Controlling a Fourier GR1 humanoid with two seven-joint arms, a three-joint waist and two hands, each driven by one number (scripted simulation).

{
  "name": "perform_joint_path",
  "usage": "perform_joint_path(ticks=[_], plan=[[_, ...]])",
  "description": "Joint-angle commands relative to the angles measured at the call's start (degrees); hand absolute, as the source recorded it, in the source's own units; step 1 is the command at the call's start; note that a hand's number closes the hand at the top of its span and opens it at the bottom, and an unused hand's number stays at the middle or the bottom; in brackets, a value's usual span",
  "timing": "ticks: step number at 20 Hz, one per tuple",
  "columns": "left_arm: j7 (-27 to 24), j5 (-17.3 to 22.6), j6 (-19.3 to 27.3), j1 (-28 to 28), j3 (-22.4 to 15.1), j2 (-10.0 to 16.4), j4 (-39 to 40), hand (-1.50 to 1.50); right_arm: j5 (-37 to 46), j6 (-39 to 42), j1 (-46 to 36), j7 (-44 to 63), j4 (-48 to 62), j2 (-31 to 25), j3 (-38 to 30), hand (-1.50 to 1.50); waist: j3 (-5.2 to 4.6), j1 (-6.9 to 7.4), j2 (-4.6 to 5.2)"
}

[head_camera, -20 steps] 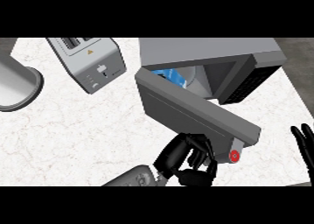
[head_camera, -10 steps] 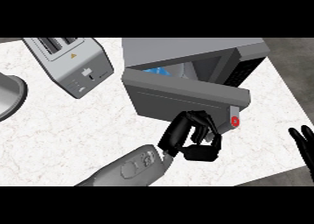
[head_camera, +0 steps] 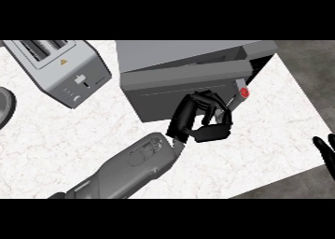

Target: Pick up the milk, place it into the microwave and close the microwave

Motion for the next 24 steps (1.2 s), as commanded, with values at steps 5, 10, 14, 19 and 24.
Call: perform_joint_path(ticks=[5,10,14,19,24], plan=[[-4.86,5.61,-0.07,-5.28,4.23,0.01,5.78,1.50,-2.94,0.53,-1.16,1.80,-1.63,-1.56,-0.96,-1.50,0.13,-2.60,0.91],[-6.57,8.10,-1.11,-6.80,4.30,0.01,7.85,1.50,-4.15,0.18,-2.88,3.07,-2.86,-2.56,-1.65,-1.50,0.12,-3.16,1.15],[-8.61,9.61,-1.67,-6.92,4.63,0.01,8.75,1.50,-5.39,0.48,-3.27,3.78,-3.29,-3.34,-2.09,-1.50,0.16,-3.44,1.32],[-10.42,11.25,-1.56,-7.12,4.01,0.01,9.21,1.50,-6.73,0.18,-4.63,5.01,-3.83,-4.25,-2.58,-1.50,0.14,-3.84,1.57],[-12.50,12.27,-1.90,-7.05,3.62,0.02,10.57,1.50,-8.52,-0.23,-4.87,5.87,-4.13,-4.68,-3.42,-1.50,0.21,-3.95,1.60]])
